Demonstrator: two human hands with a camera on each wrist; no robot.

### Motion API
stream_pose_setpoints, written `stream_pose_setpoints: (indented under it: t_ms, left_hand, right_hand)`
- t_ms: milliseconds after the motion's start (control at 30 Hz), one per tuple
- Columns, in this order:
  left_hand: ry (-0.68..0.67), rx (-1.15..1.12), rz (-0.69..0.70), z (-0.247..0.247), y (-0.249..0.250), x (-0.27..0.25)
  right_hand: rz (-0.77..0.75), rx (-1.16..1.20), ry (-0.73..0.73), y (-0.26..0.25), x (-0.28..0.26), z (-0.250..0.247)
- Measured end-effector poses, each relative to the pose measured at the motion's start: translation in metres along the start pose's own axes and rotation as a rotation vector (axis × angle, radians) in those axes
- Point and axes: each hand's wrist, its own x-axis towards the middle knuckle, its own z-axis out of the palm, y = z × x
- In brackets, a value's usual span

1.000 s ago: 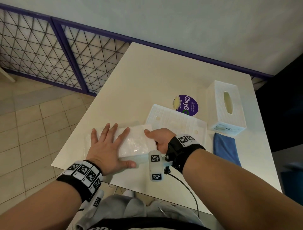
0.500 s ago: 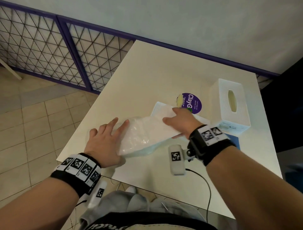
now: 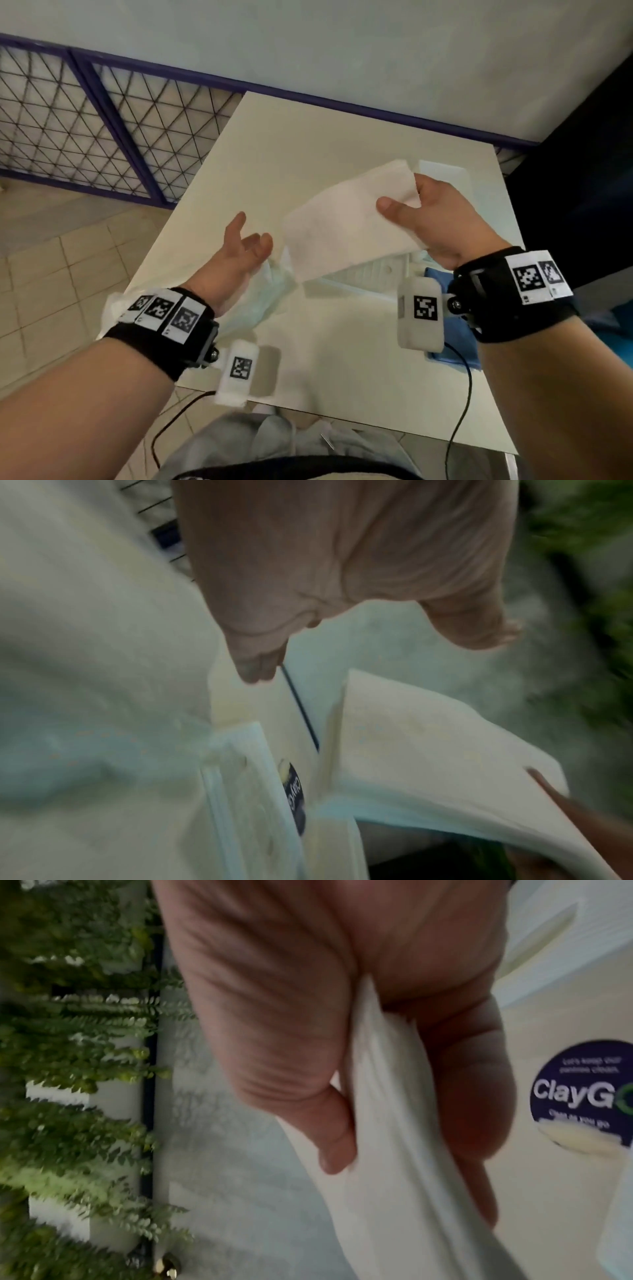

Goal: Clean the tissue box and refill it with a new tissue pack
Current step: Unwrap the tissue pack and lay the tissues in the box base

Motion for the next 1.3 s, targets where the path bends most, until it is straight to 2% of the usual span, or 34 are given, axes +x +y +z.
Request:
stream_pose_setpoints:
  t_ms: [67, 167, 267, 367, 433, 567, 667, 767, 867, 967, 1100, 1300]
  left_hand:
    - [-0.103, -0.287, -0.15, 0.017, 0.001, 0.011]
    - [-0.158, -0.514, -0.308, 0.033, -0.01, 0.023]
    - [-0.245, -0.644, -0.322, 0.045, -0.018, 0.028]
    - [-0.225, -0.705, -0.268, 0.048, -0.009, 0.027]
    - [-0.206, -0.578, -0.198, 0.048, -0.003, 0.03]
    - [-0.033, 0.091, 0.031, 0.058, 0.002, 0.048]
    - [0.053, 0.302, 0.196, 0.065, 0.01, 0.064]
    - [0.13, 0.371, 0.243, 0.069, 0.006, 0.077]
    - [0.159, 0.444, 0.17, 0.068, -0.017, 0.086]
    - [0.197, 0.473, 0.113, 0.066, -0.036, 0.09]
    - [0.293, 0.444, 0.136, 0.066, -0.043, 0.092]
    - [0.277, 0.445, 0.091, 0.069, -0.047, 0.094]
  right_hand:
    - [0.05, 0.183, -0.031, -0.001, 0.0, 0.001]
    - [0.121, 0.314, -0.059, 0.001, 0.002, -0.001]
    - [0.17, 0.341, -0.065, 0.009, 0.003, -0.009]
    - [0.199, 0.284, 0.005, 0.032, 0.003, -0.022]
    - [0.217, 0.25, 0.068, 0.051, 0.004, -0.026]
    - [0.191, 0.175, 0.183, 0.081, 0.013, -0.022]
    - [0.131, 0.181, 0.276, 0.094, 0.023, -0.015]
    - [0.098, 0.199, 0.332, 0.111, 0.027, -0.01]
    - [0.153, 0.09, 0.303, 0.139, 0.03, -0.002]
    - [0.146, 0.026, 0.286, 0.158, 0.035, 0.002]
    - [0.134, 0.009, 0.277, 0.164, 0.042, 0.001]
    - [0.114, -0.123, 0.316, 0.17, 0.049, 0.0]
